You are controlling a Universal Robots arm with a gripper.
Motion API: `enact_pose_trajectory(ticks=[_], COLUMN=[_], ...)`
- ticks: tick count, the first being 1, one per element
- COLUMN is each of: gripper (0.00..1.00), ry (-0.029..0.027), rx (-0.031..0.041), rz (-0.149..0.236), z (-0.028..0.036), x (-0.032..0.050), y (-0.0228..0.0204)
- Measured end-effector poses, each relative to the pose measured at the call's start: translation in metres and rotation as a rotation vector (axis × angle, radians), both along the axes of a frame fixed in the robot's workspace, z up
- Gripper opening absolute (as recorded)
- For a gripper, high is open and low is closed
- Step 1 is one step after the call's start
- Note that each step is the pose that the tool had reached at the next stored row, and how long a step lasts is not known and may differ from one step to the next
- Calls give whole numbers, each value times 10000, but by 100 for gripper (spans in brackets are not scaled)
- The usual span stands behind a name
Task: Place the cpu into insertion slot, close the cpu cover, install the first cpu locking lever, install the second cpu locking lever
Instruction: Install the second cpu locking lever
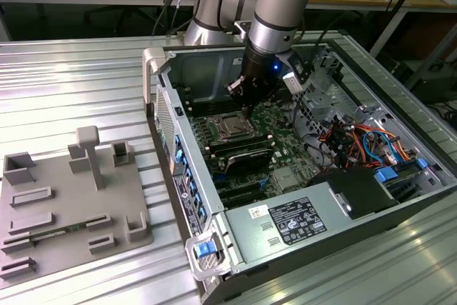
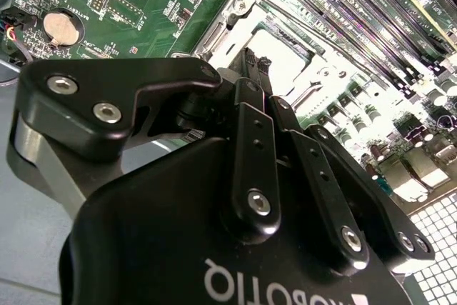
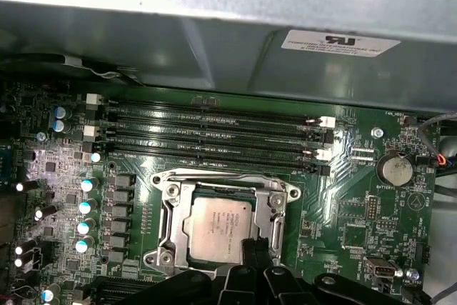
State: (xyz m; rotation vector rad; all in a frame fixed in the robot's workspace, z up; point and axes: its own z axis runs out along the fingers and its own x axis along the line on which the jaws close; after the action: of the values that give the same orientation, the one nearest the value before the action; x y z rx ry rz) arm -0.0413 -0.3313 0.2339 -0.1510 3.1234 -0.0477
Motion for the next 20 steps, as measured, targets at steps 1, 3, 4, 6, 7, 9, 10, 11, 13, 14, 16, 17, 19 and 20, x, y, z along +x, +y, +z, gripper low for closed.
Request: enact_pose_trajectory(ticks=[1,3,4,6,7,9,10,11,13,14,16,17,19,20], gripper=[11,11,11,11,11,11,11,11,11,11,11,11,11,11], ry=[-1,1,1,0,-1,0,-1,-2,0,0,0,4,22,29], rx=[0,-3,-3,-3,-2,-4,-7,-15,-22,-23,-26,-25,-25,-24], rz=[0,-2,-1,-1,0,0,1,-2,-16,-23,-34,-37,-38,-39], z=[0,4,10,29,42,62,69,71,72,72,72,72,72,71], x=[0,0,0,0,0,0,1,2,2,2,4,11,37,55], y=[0,0,0,0,0,-3,-7,-19,-50,-69,-103,-126,-154,-157])
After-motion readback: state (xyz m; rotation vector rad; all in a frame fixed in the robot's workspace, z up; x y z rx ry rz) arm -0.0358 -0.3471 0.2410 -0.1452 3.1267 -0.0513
